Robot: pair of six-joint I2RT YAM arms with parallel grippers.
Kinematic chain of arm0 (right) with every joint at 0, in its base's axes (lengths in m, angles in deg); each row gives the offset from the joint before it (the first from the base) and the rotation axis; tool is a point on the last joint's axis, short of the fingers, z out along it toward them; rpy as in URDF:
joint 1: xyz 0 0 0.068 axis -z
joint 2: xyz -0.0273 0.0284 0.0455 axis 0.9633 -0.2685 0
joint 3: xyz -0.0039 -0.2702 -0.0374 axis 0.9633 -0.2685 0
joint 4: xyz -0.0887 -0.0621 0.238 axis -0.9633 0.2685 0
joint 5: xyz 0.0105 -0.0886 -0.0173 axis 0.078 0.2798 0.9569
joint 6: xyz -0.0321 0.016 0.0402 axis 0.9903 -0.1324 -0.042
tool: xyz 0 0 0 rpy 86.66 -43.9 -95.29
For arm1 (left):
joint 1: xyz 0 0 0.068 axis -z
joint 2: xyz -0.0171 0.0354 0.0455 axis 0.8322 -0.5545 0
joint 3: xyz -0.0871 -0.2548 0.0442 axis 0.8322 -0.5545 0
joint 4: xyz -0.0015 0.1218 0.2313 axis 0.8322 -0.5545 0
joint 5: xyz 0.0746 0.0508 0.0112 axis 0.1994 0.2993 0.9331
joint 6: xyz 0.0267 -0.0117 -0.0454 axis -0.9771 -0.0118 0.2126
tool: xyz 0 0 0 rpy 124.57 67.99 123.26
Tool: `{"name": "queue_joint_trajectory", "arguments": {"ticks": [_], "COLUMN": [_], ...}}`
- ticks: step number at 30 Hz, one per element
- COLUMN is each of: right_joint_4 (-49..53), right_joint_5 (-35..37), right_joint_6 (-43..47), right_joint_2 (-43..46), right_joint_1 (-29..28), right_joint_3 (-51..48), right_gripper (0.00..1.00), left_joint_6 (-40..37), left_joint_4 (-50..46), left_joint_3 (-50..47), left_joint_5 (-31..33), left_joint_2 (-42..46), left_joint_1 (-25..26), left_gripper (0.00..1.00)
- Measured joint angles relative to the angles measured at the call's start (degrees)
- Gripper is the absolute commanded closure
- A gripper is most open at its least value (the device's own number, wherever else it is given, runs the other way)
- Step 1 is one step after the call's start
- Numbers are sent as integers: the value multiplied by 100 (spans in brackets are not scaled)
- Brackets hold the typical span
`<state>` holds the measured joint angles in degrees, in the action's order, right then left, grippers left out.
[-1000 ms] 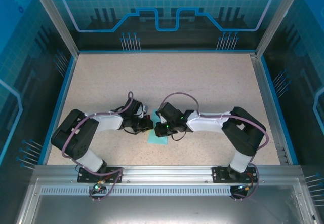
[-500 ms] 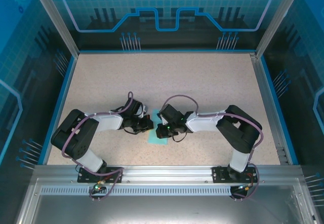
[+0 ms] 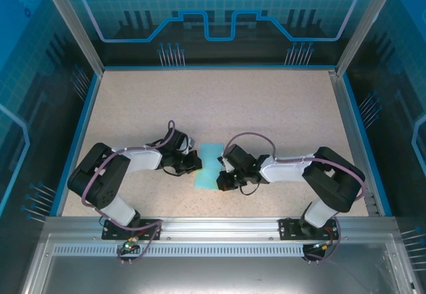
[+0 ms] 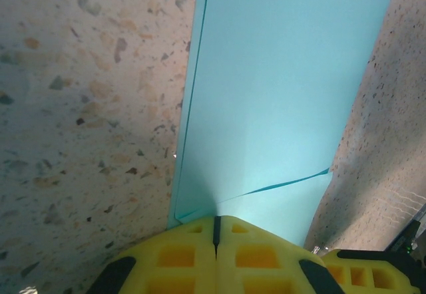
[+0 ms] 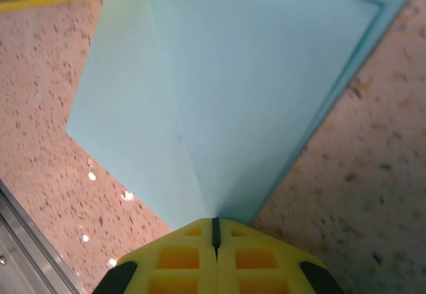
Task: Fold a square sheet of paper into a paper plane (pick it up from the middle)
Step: Fold the triangle a second time at the center of the table.
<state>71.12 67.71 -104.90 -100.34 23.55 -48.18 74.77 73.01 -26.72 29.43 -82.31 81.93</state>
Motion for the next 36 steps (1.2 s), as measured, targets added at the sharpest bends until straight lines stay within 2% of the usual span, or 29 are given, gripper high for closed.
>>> {"name": "queue_joint_trajectory", "arguments": {"ticks": [7,12,17,22,31,36], "right_joint_4": [715,811,599,483,450,33], "right_joint_5": [107,197,192,195,184,142], "right_joint_6": [175,168,168,168,162,149], "right_joint_2": [284,326,-260,-872,-1093,-874], "right_joint_1": [-20,-20,-20,-20,-20,-15], "right_joint_3": [11,348,1196,1615,1414,994], "right_gripper": [95,95,96,97,98,98], "left_joint_6": [0,0,0,0,50,127], "left_joint_4": [-37,-44,-44,-39,-37,-37], "left_joint_3": [24,31,31,31,31,31], "left_joint_5": [-2,-2,-4,-52,-68,-72], "left_joint_2": [-4,-4,-7,-26,-33,-37], "left_joint_1": [0,0,0,-7,-15,-15], "left_gripper": [98,98,98,98,98,98]}}
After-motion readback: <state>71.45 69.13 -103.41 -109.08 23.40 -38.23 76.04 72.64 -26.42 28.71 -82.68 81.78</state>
